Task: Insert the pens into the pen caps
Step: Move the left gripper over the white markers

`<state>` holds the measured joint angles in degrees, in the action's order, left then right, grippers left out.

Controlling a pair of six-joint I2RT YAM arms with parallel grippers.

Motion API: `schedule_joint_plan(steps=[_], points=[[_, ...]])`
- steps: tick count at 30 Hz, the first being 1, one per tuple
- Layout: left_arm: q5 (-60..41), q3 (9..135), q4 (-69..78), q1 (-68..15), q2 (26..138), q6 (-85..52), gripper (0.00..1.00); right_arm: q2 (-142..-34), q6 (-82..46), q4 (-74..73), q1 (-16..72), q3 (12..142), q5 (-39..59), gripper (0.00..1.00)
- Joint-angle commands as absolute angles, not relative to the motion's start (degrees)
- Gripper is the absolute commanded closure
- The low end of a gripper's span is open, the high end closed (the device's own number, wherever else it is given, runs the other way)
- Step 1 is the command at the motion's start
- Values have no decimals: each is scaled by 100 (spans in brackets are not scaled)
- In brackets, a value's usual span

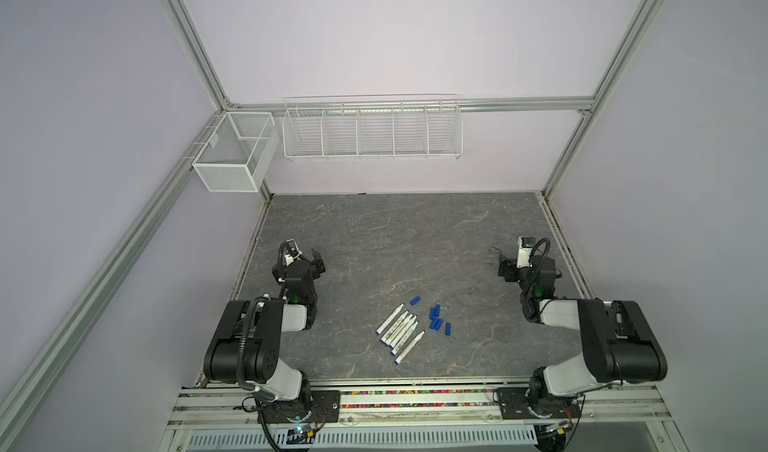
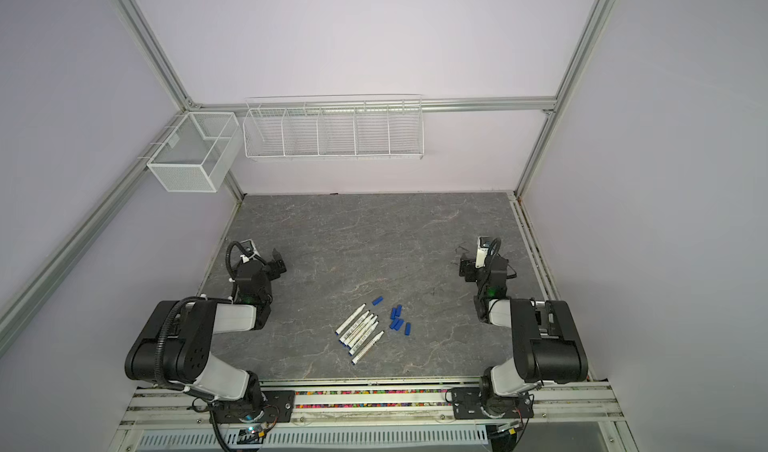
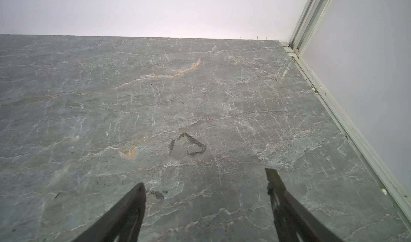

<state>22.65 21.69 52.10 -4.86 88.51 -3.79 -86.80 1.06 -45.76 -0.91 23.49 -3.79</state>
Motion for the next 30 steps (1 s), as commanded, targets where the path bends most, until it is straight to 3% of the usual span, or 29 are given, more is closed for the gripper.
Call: schedule_joint_plan(steps=[1, 30], points=[[2242, 2183, 5362, -457, 8907, -292, 1, -8710, 145, -4725, -58, 2320, -448, 12], [2235, 2191, 5335, -457, 8905, -316, 1, -8727, 89, -4696, -132, 2334, -308, 12]])
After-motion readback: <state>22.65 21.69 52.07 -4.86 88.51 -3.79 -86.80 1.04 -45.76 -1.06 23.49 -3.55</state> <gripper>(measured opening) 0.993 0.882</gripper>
